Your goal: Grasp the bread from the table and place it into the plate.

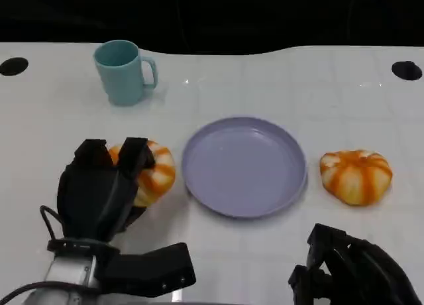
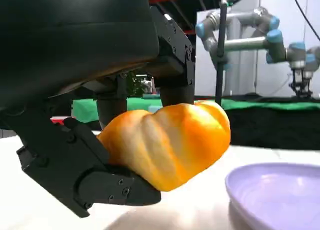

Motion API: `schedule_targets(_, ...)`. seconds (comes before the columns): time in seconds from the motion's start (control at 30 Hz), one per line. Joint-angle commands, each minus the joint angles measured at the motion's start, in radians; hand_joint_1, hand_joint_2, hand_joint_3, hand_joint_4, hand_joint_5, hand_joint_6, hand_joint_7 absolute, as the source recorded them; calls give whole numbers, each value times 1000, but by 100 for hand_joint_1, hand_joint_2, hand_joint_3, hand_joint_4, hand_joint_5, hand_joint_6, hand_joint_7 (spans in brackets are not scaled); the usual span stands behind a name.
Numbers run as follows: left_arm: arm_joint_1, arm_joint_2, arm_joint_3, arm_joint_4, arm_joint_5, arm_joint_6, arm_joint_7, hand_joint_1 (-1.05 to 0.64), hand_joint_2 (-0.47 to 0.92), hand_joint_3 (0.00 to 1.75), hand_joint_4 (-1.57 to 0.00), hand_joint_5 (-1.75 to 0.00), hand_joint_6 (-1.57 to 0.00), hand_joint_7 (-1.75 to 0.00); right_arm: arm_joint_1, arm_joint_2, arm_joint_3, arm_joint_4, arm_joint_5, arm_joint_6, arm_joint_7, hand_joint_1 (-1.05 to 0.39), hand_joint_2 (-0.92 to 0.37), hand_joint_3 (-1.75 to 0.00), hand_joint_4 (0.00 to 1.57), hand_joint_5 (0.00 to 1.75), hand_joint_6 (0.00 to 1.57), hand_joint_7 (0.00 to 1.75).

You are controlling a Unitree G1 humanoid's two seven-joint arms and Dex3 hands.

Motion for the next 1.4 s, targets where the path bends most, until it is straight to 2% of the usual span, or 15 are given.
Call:
schedule_targets(0.03, -15, 11, 30, -35, -34, -47, -12, -20, 32, 109, -93, -175, -70, -175, -6, -13, -12, 6, -7, -12, -2, -74, -92, -24, 88, 162, 78, 141)
schedule_targets(0.1, -29, 6, 31, -32, -30, -55, -7, -20, 26, 118, -95, -175, -71, -175, -10, -9, -16, 16, -1, -11, 1, -74, -92, -24, 88, 162, 78, 141)
schedule_targets(0.17, -46, -1, 31, -28, -39, -73, -13, -21, 22, 128, -97, -175, -76, -167, -17, -6, -19, 32, 5, -13, 9, -72, -92, -23, 88, 161, 78, 140)
schedule_targets(0.53, -150, -46, 18, 47, -105, -235, -37, -15, 20, 130, -101, -175, -77, -173, -19, -3, -16, 42, -7, -18, 0, -74, -92, -22, 90, 158, 79, 137)
schedule_targets(0.9, -295, -118, -42, 193, -80, -277, -80, -21, 21, 137, -101, -175, -76, -175, 20, 1, -7, 5, -1, -14, 0, -73, -92, -21, 90, 158, 80, 137)
schedule_targets(1.1, -377, -153, -68, 311, -82, -294, -105, -21, 21, 127, -98, -175, -73, -175, 43, -4, -1, -24, -5, -9, -6, -74, -92, -23, 89, 160, 80, 139)
schedule_targets(1.33, -438, -183, -102, 403, -92, -286, -218, -23, 38, 108, -92, -175, -70, -174, 59, -2, -1, -17, 7, -20, 15, -72, -92, -23, 88, 160, 77, 138)
schedule_targets(1.37, -443, -188, -103, 413, -99, -281, -244, -23, 41, 101, -90, -175, -72, -166, 60, -1, -1, -14, 6, -24, 18, -72, -92, -23, 88, 160, 78, 138)
schedule_targets(1.4, -446, -191, -104, 420, -104, -278, -264, -25, 53, 81, -85, -170, -82, -124, 62, 0, 0, -13, 5, -25, 20, -72, -92, -22, 88, 161, 78, 138)
